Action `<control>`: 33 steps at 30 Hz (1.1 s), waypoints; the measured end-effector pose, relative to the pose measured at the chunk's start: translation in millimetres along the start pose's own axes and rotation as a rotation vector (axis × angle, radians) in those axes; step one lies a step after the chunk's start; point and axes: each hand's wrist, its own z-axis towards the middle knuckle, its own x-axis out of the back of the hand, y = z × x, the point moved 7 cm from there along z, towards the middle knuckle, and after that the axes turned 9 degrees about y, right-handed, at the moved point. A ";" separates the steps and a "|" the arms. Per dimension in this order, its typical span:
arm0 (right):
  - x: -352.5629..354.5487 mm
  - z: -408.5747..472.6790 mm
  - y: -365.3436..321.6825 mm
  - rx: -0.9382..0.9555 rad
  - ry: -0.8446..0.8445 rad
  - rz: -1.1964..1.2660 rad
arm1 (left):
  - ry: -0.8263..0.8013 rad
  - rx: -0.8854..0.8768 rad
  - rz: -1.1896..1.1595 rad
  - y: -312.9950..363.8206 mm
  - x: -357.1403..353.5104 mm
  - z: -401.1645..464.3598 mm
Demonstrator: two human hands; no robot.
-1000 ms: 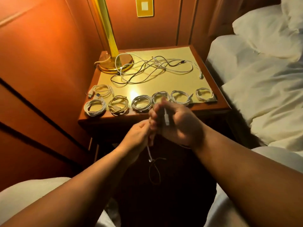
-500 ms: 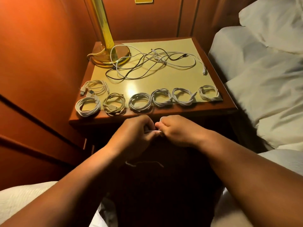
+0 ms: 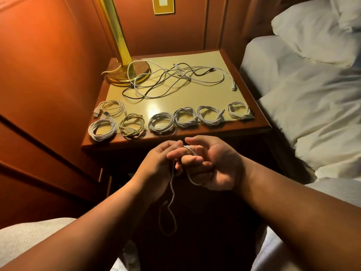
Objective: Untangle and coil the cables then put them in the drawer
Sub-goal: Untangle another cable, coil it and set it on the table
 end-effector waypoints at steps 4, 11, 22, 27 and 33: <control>3.8 0.9 0.9 0.014 0.064 -0.051 | 0.055 -0.064 0.081 3.8 3.6 3.0; 3.5 -1.8 -29.6 0.330 0.116 -0.005 | -0.024 0.092 0.168 -17.0 -11.4 -2.6; 15.9 -1.5 -48.2 0.630 0.606 -1.762 | -0.103 -0.006 0.864 -17.1 -3.1 5.0; 32.3 5.1 -32.9 0.266 0.714 -1.660 | -0.057 -0.404 1.232 18.6 0.5 7.3; 36.8 3.7 -8.4 -0.046 0.563 -0.764 | -0.059 -0.283 0.755 30.4 8.5 10.7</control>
